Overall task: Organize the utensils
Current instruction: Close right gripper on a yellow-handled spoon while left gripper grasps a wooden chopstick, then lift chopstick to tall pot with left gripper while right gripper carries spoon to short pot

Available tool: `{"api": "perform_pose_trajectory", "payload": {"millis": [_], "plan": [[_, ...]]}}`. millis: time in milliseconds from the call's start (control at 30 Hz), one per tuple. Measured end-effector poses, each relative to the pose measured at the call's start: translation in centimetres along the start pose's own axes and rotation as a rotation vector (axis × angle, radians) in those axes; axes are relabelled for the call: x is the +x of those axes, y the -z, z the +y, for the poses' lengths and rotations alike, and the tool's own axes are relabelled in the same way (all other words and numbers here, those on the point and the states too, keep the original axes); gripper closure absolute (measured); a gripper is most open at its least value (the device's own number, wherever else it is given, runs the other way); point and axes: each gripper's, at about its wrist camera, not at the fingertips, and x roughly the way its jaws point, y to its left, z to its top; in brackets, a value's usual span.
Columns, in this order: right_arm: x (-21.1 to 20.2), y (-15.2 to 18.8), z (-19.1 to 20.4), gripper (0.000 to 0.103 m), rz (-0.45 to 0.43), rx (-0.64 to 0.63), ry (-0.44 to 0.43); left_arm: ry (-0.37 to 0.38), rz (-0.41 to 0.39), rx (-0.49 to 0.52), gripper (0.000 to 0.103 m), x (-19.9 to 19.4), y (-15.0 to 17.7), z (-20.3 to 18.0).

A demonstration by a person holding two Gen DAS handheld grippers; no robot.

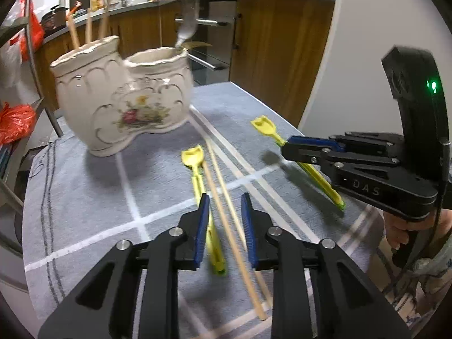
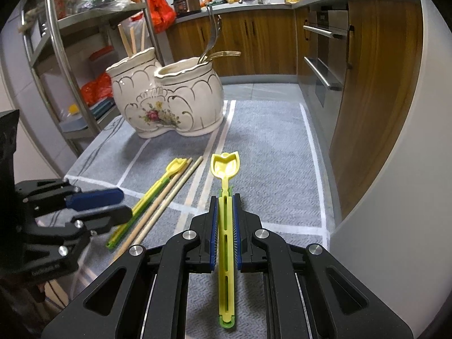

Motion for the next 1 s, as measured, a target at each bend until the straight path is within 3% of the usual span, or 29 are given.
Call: {"api": "perform_pose_trajectory", "payload": {"millis": [167,633,767,1000], "plan": [[-0.2,0.1,-0.2,0.092,-0.003,0.005,-0.003,-0.032,0.044,0.024,0.094,1.4,0.3,-0.8],[-0.3,0.2,-0.5,0.092,-0.008,0.012,-0.009,-0.129,0.062,0.044,0.096,4.0,-1.0,-0.4],[-0.4,0.1,-0.6,0.092,-0.017,0.01,-0.01,-0.067,0.032,0.035,0.098,3.5,-1.0,-0.1],[-1.0,-0.4,-0.4,0.092,-0.047,0.013,0.0,-0.008,-0.091,0.018,0.098,0.7,-1.5,0.4]]}}
